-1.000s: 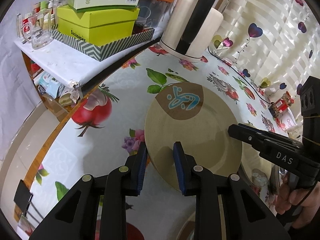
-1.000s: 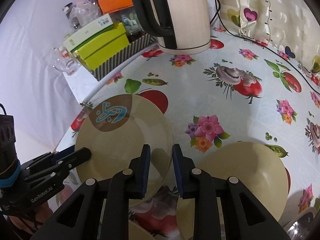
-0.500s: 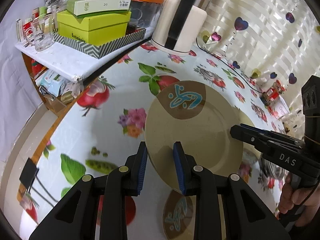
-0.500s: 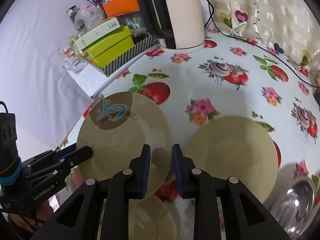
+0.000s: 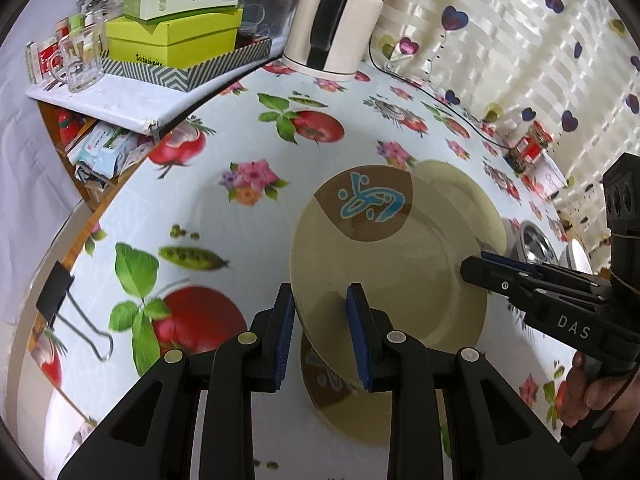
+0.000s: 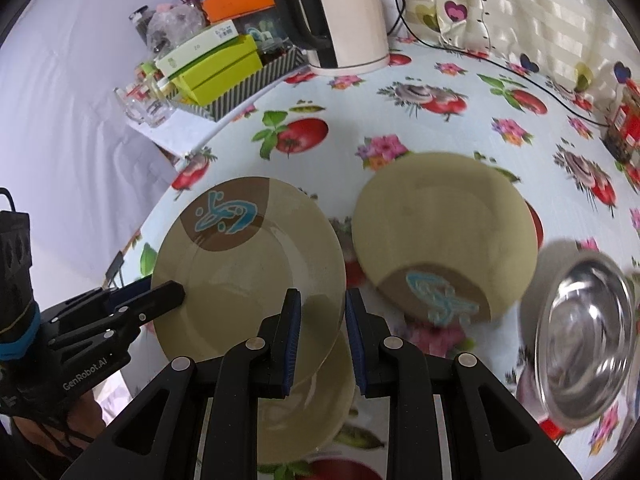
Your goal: Organize plates and bowls
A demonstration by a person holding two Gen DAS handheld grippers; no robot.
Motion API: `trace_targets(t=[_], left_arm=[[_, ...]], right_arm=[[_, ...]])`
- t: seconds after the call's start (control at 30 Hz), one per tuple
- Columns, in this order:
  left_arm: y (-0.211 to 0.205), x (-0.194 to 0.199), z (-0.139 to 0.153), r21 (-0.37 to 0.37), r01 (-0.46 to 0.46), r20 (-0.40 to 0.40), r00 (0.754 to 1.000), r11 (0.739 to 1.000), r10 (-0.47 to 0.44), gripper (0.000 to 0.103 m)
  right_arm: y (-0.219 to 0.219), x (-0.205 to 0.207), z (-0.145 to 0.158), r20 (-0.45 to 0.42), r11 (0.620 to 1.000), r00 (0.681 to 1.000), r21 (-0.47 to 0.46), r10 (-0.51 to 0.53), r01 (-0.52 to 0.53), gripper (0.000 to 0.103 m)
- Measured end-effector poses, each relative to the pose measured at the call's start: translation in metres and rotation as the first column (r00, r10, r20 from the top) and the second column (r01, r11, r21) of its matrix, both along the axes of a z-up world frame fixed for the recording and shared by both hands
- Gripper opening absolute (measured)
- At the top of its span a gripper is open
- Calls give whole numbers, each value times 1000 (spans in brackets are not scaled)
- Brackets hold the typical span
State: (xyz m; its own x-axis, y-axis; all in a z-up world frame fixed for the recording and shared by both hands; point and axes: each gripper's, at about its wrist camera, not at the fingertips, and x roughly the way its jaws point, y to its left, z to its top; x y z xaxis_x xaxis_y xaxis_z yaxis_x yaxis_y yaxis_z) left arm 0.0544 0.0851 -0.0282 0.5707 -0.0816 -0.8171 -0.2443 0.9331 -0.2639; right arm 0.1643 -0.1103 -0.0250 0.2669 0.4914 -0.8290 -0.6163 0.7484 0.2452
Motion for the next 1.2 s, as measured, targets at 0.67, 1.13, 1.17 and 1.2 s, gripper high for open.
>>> trace_targets(t=[0.67, 1.13, 1.17, 1.2], left_arm=[[-19, -22, -14, -8, 39, -47, 998, 999, -39, 28], [-23, -25, -18, 14, 49, -61, 997, 999, -48, 28], [-23, -25, -18, 15, 50, -60, 997, 999, -49, 28], [-23, -25, -18, 19, 50, -60, 997, 999, -49, 28]], right_arm=[[-21, -32, -21, -36, 999, 999, -51, -11, 9, 22], [-20, -37, -26, -33, 997, 999, -72, -5, 2, 23], [-20, -37, -26, -34, 997, 999, -72, -4, 2, 23], [-20, -37, -27, -36, 997, 999, -72, -4, 2, 24]])
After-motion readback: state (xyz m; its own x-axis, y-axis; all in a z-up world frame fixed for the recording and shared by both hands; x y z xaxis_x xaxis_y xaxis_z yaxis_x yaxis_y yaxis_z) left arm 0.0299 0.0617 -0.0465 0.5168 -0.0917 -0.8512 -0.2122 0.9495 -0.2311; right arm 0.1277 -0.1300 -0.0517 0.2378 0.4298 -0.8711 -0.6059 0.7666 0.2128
